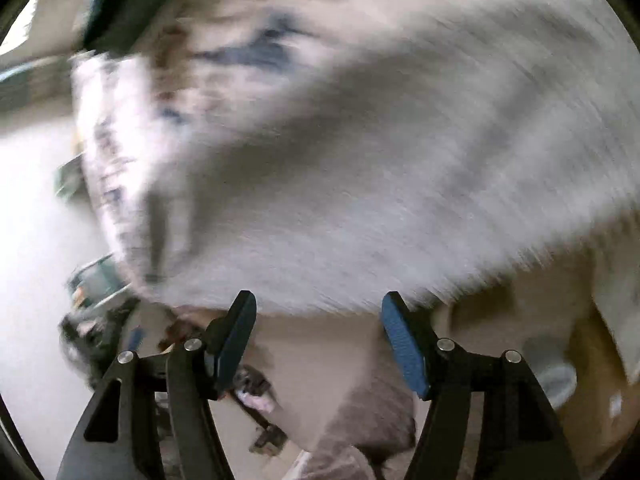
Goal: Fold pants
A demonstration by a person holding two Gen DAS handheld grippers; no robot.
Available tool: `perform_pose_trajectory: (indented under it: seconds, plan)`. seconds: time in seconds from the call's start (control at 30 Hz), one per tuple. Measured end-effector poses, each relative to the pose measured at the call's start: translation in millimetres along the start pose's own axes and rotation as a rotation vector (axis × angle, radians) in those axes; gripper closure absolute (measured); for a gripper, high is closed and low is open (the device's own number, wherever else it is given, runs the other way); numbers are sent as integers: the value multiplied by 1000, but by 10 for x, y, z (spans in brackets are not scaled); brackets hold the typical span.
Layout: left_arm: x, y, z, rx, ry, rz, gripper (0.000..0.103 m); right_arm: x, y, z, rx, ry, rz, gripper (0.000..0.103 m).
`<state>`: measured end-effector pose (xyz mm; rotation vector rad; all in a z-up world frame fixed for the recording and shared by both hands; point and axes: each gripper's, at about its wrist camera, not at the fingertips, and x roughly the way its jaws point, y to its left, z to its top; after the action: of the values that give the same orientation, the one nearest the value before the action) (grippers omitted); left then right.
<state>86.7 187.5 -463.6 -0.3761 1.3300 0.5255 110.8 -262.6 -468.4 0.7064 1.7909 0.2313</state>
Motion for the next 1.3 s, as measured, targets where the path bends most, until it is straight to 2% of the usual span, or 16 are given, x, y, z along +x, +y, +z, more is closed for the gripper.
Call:
perform_pose_trajectory:
  seconds: [0.13, 0.23, 0.27, 0.3, 0.5, 0.6, 0.63, 0.7, 0.77, 0.87, 0.9, 0.97, 1.03, 1.07, 1.17, 1.3]
  plan:
    - [346, -597, 45, 68, 26, -35, 10, 335, 796, 1054, -149, 2, 134, 35]
    - [683, -944, 60, 138, 58, 4, 10, 984, 1008, 1816, -151, 143, 177, 40]
    - [762, -980, 67, 148, 71, 15, 10, 1230, 1040, 1905, -160, 205, 183, 52]
    - [895, -1029, 61, 159, 97, 25, 10, 1460, 1005, 1963, -168, 261, 158, 57]
    - [1275, -966, 0, 129, 210, 39, 10, 1727, 944, 1567, -300, 528, 196, 60]
    - [1346, -957, 14, 121, 228, 41, 10, 1751, 890, 1528, -300, 507, 160, 60]
    - [1367, -965, 27, 119, 233, 42, 10, 1782, 892, 1625, -275, 460, 150, 59]
    - [1402, -973, 51, 122, 238, 46, 10, 1858, 904, 1775, -232, 414, 188, 53]
    - [1425, -973, 55, 120, 243, 50, 10, 2091, 953, 1878, -190, 436, 224, 43]
    - [1431, -981, 106, 127, 247, 51, 10, 2304, 1145, 1828, -258, 476, 171, 43]
    - [1425, -978, 120, 123, 247, 44, 10, 2306, 1239, 1790, -307, 469, 156, 50]
    - [1435, -1013, 155, 126, 247, 44, 10, 2138, 1417, 1768, -374, 439, 213, 67]
    - [1439, -989, 166, 120, 244, 38, 10, 2017, 1473, 1806, -401, 412, 238, 68]
    - [1445, -982, 164, 121, 244, 40, 10, 2036, 1482, 1819, -417, 418, 205, 68]
    - [1455, -939, 143, 127, 242, 43, 10, 2372, 1314, 1866, -352, 541, 165, 67]
    - [1482, -911, 107, 132, 249, 41, 10, 2502, 1401, 1922, -352, 504, 114, 85]
